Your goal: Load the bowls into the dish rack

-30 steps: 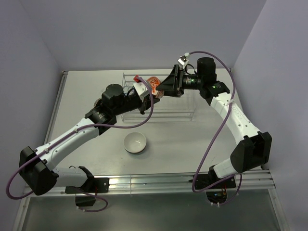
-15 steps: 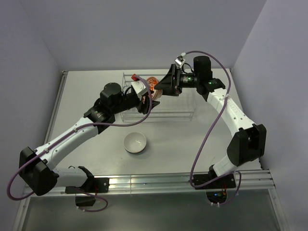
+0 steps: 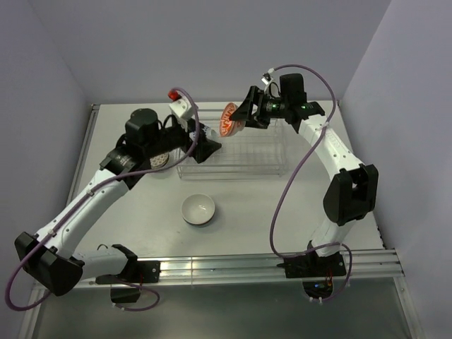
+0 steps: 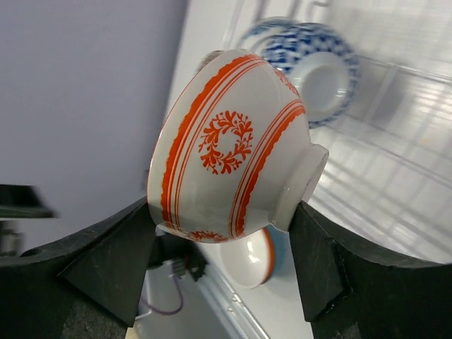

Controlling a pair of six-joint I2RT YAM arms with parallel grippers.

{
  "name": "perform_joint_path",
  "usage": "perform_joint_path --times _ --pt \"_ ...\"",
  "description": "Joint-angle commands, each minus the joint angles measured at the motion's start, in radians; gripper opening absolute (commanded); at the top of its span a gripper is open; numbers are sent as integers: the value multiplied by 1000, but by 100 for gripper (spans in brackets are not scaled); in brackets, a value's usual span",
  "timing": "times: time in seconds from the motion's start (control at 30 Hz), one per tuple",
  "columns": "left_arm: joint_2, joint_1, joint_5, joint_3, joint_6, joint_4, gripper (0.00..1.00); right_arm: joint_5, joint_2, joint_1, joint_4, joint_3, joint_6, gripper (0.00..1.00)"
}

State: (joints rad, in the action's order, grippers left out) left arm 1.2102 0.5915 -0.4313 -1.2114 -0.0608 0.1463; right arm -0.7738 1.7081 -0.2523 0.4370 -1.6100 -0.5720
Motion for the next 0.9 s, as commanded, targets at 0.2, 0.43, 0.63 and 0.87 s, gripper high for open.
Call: perform_joint_path --times 0.2,0.43,0.63,0.87 --pt "28 -232 -3 -214 -195 295 99 272 90 -47 80 -139 175 0" --pt "-6 -499 -90 -155 -263 291 99 412 174 -113 101 -191 222 0" --pt "-32 -622 -156 -108 -258 299 99 472 246 -157 121 -246 244 0" --pt "-57 -660 -179 -74 -240 288 100 527 285 -185 124 -266 261 0"
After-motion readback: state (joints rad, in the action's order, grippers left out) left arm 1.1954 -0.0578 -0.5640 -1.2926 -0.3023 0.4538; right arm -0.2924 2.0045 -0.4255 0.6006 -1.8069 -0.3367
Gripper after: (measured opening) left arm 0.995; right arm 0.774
